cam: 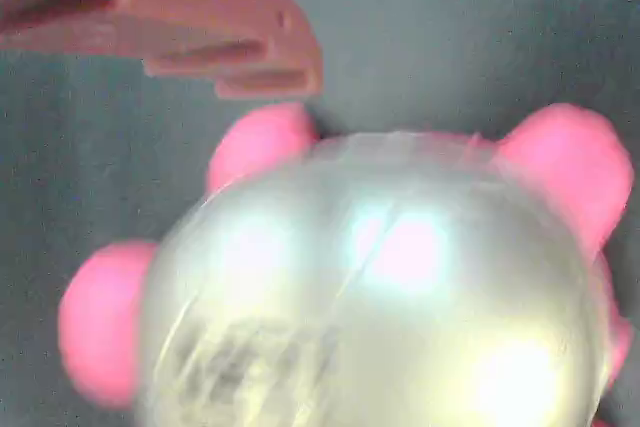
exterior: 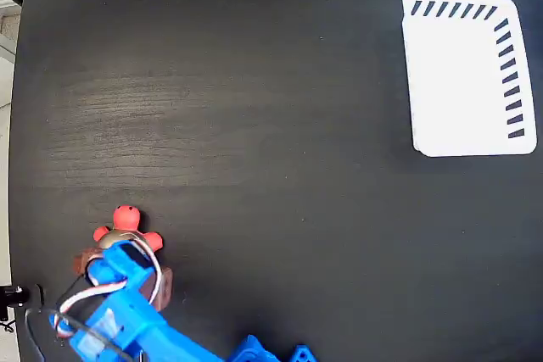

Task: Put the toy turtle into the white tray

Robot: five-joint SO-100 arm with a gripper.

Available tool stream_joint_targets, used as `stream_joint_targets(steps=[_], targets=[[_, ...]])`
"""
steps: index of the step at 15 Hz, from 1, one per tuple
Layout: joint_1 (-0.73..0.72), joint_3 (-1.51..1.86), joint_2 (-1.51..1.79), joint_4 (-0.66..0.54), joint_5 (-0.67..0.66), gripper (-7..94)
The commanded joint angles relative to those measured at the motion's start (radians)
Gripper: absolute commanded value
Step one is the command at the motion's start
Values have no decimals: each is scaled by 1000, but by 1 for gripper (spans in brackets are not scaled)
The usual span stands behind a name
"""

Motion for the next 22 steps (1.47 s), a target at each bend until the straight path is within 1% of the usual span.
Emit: stream_joint_targets(steps=[1, 6, 8, 10, 11, 12, 13, 14, 16, 17, 18, 20, 22], targets=[[-6, 14, -3, -23, -11, 65], [-14, 60, -77, -117, 0, 65], [-15, 61, -95, -137, 11, 64], [-17, 64, -95, -153, 18, 40], [-18, 66, -94, -161, 26, 24], [-23, 61, -92, -161, 41, 12], [-25, 55, -89, -152, 49, 3], [-26, 41, -89, -138, 54, 0], [-12, 5, -58, -95, 75, 0], [3, -34, -28, -54, 92, 0], [23, -78, 9, -11, 114, 0], [72, -190, 95, 120, 121, 0], [133, -272, 161, 199, 127, 0]])
